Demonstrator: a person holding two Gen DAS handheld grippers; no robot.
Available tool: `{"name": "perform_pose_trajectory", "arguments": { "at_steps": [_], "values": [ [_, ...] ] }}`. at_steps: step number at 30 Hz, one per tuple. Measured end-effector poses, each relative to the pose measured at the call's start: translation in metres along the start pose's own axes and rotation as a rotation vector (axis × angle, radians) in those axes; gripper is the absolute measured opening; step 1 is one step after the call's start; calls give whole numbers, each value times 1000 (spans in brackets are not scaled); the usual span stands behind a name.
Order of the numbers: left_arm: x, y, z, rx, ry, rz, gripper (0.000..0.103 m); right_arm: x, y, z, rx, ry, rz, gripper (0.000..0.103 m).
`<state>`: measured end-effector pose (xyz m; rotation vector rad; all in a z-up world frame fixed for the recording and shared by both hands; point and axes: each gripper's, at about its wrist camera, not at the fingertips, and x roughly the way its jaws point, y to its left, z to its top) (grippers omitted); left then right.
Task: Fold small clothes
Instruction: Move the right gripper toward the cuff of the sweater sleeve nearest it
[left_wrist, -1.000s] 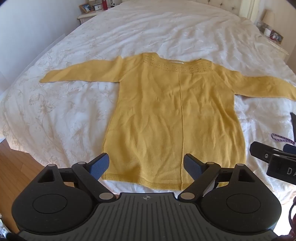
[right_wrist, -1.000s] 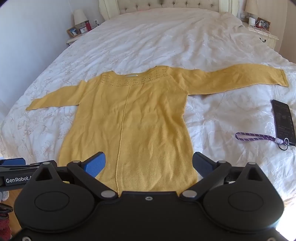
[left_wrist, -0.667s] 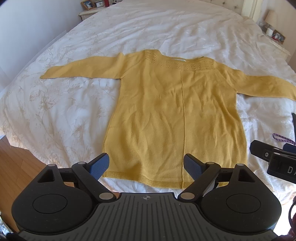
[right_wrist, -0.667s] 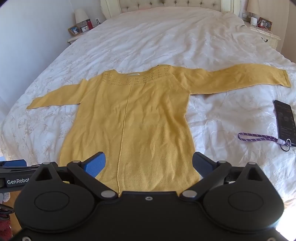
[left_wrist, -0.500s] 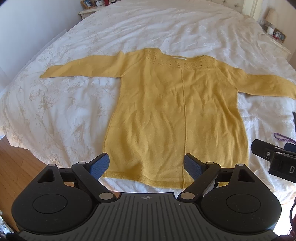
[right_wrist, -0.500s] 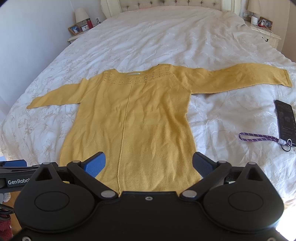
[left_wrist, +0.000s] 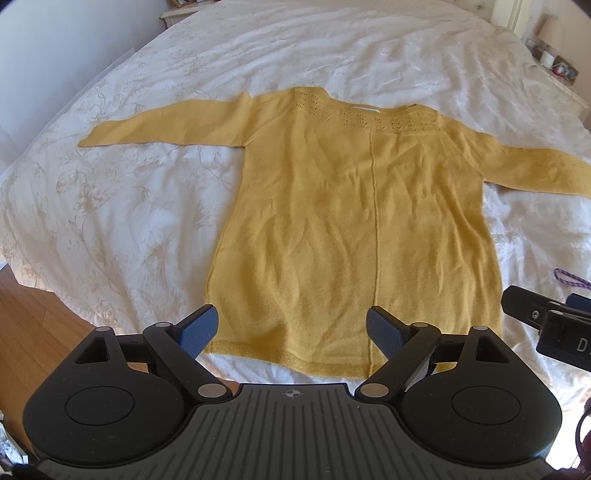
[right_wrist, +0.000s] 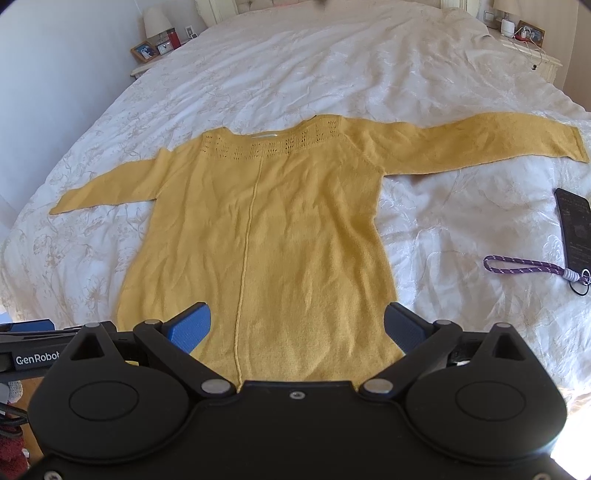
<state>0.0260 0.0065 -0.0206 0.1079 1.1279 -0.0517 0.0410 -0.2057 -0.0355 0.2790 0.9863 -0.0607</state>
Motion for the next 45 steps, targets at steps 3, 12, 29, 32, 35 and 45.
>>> {"name": "perform_pose_trajectory", "arguments": {
  "at_steps": [3, 12, 29, 32, 35, 45],
  "values": [
    [5, 1, 4, -2, 11, 1, 88, 5, 0, 1, 3, 21, 0, 100],
    [25, 9, 27, -16, 48, -8, 88, 29, 5, 17, 30, 62, 0, 100],
    [68, 0, 141, 181, -38, -133, 87, 73, 14, 95, 240, -30, 2, 100],
    [71, -4, 151, 222, -70, -157, 87, 78, 12, 98, 285, -47, -8, 100],
    [74, -9, 160, 237, -99, -167, 87, 82, 5, 100, 321, -70, -29, 100],
    [73, -41, 170, 172, -184, -140, 87, 85, -66, 125, 345, -145, -146, 100]
  ]
}}
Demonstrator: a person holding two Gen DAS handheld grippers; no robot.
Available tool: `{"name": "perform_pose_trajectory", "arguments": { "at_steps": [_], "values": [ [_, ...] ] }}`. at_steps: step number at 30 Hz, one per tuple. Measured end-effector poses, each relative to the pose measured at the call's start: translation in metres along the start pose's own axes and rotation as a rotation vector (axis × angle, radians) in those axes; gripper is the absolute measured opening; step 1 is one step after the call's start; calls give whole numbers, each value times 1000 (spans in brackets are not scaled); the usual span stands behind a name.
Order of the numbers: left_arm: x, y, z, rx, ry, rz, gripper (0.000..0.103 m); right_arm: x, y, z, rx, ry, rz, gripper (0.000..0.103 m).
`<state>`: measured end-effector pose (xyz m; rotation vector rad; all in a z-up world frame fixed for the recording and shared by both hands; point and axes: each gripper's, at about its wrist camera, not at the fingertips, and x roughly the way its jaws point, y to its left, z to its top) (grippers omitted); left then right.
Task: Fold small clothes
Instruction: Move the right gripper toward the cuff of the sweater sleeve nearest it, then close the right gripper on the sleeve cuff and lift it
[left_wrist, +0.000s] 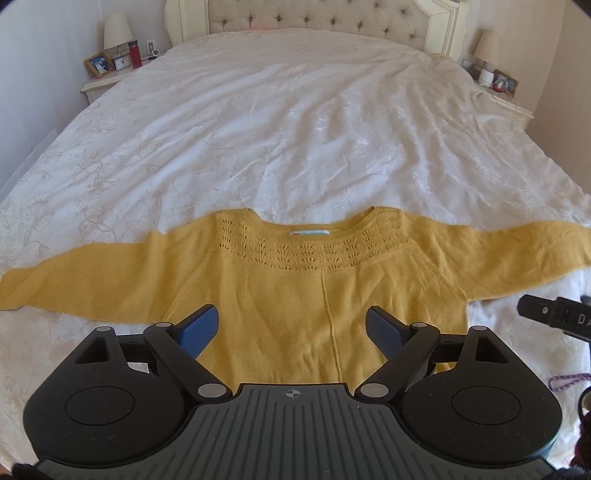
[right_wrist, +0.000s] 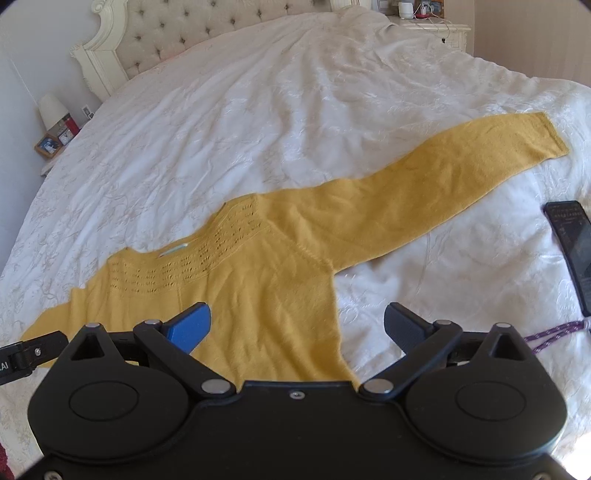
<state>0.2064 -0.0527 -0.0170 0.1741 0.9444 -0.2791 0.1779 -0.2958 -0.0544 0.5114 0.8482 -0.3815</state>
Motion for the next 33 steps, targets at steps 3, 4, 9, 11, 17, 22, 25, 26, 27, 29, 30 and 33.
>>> {"name": "perform_pose_trajectory", "arguments": {
  "at_steps": [3, 4, 9, 11, 17, 22, 25, 26, 27, 29, 30, 33],
  "values": [
    [-4, -16, 2, -13, -22, 53, 87, 10, -26, 22, -26, 1, -9, 101],
    [-4, -21, 2, -21, -30, 54, 87, 14, -36, 30, -41, -2, -12, 101],
    [-4, -43, -1, -112, -12, 8, 87, 27, -89, 69, -78, -14, -15, 101],
    [-2, -52, -1, -132, 11, 24, 87, 33, -114, 87, -80, -8, -23, 100],
    [4, -81, -2, -148, 59, 47, 87, 43, -190, 136, -75, -4, -37, 99],
    [5, -98, 0, -161, 66, 39, 87, 54, -255, 172, -47, 35, -58, 88],
    [5, -104, 0, -162, 66, 42, 87, 63, -285, 186, -41, 42, -93, 84],
    [5, -105, -1, -161, 69, 42, 87, 66, -291, 187, -40, 45, -96, 83],
    [5, -107, -1, -161, 74, 43, 87, 70, -300, 190, -34, 50, -91, 79],
    [5, -108, -2, -160, 81, 48, 87, 78, -314, 192, -10, 67, -76, 76],
    [4, -109, -3, -160, 85, 52, 87, 82, -320, 192, 2, 77, -74, 75],
    [5, -109, -6, -160, 98, 62, 87, 94, -334, 189, 21, 91, -59, 74]
  ]
}}
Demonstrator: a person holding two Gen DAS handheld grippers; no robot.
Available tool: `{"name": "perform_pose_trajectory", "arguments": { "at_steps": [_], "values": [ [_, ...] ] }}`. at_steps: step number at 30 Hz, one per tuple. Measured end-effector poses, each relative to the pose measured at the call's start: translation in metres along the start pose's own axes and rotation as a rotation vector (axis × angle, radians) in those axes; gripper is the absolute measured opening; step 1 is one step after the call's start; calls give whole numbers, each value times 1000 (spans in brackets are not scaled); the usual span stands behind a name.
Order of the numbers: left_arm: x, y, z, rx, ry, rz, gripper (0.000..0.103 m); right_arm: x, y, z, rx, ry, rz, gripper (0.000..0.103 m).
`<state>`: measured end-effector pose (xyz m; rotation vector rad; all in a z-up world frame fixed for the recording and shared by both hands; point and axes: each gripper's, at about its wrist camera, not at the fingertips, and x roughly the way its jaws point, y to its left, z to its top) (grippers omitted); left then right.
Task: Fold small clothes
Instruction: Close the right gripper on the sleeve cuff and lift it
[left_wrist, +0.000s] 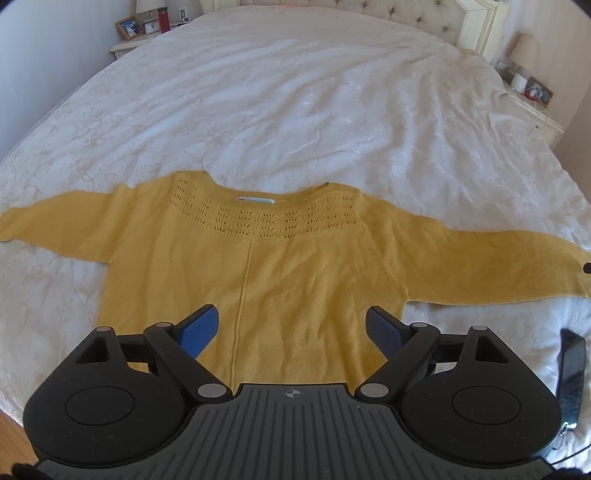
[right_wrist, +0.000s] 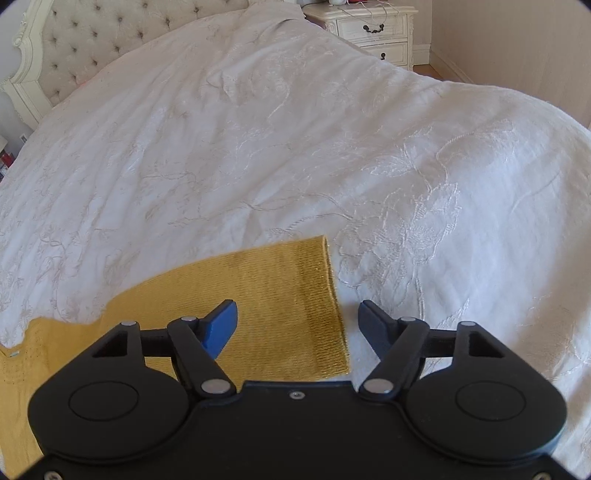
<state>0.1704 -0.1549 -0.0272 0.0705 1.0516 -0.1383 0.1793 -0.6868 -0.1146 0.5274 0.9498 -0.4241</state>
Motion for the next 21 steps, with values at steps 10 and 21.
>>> {"name": "perform_pose_trajectory", "arguments": {
  "at_steps": [10, 21],
  "values": [
    [-1, 10, -8, -18, 23, 31, 87, 30, 2, 4, -81, 79, 49, 103],
    [15, 29, -9, -25, 47, 8, 87, -8, 14, 16, 1, 65, 111, 19]
  ]
}}
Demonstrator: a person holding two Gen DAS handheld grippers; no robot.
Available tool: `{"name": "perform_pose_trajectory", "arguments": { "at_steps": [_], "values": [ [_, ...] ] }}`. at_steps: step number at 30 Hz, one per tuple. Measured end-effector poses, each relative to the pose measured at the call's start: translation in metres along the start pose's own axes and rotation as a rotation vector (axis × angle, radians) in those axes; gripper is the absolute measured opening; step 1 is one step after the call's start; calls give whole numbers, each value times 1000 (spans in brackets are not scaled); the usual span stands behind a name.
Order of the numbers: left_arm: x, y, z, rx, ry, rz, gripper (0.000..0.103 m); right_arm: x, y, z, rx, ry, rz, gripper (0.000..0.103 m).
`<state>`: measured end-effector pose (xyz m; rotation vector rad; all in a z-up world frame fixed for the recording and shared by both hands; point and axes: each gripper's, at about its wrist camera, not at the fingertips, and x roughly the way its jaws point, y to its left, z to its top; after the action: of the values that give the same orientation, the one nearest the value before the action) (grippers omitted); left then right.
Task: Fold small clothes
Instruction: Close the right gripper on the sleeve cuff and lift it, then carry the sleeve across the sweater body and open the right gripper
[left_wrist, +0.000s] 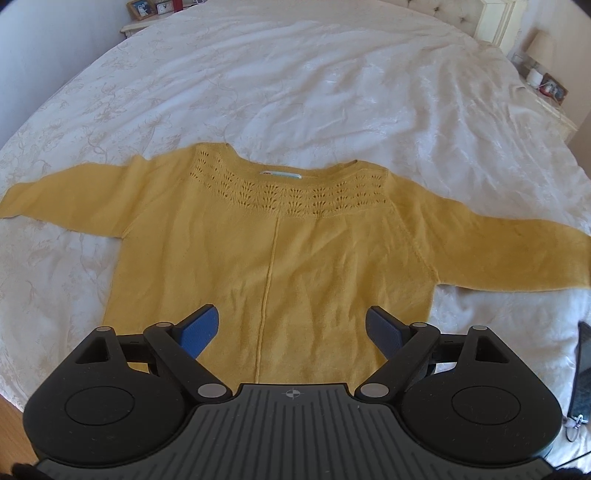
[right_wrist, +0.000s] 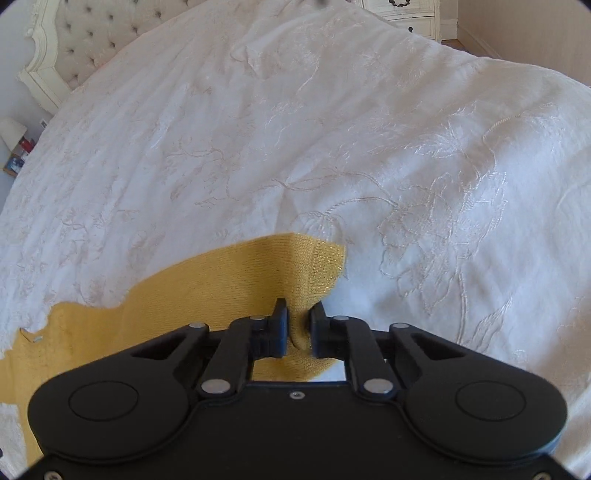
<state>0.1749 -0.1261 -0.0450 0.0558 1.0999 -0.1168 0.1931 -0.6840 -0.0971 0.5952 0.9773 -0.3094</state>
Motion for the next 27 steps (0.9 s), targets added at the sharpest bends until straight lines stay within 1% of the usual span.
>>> {"name": "perform_pose_trajectory", "arguments": {
  "at_steps": [2, 4, 6, 7, 9, 13, 16, 19, 21, 23, 27],
  "values": [
    [3, 4, 2, 21, -7, -6, 87, -16, 21, 1, -5, -37, 47, 19],
    [6, 10, 5, 42, -13, -2, 87, -34, 49, 1, -25, -65, 89, 19],
    [9, 20, 8, 50, -11, -19, 85, -49, 82, -2, -56, -89, 142, 19],
    [11, 26, 9, 51, -8, -30, 82, -54, 103, -2, -75, -99, 172, 19],
    [14, 41, 12, 48, -2, -44, 81, -64, 143, -8, -119, -114, 228, 19],
    [16, 76, 16, 42, -8, -47, 81, -65, 234, -24, -191, -105, 344, 19],
    [19, 107, 18, 42, -7, -39, 81, -52, 296, -45, -234, -75, 433, 19],
    [21, 138, 18, 44, -6, -19, 81, -25, 357, -64, -269, -26, 506, 19],
    [22, 158, 17, 47, -5, -2, 81, -5, 388, -79, -271, 12, 542, 19],
    [24, 177, 15, 49, 1, 14, 81, 18, 419, -99, -276, 55, 559, 19],
    [30, 212, 11, 49, 23, 43, 81, 64, 462, -146, -294, 148, 545, 18]
  ]
}}
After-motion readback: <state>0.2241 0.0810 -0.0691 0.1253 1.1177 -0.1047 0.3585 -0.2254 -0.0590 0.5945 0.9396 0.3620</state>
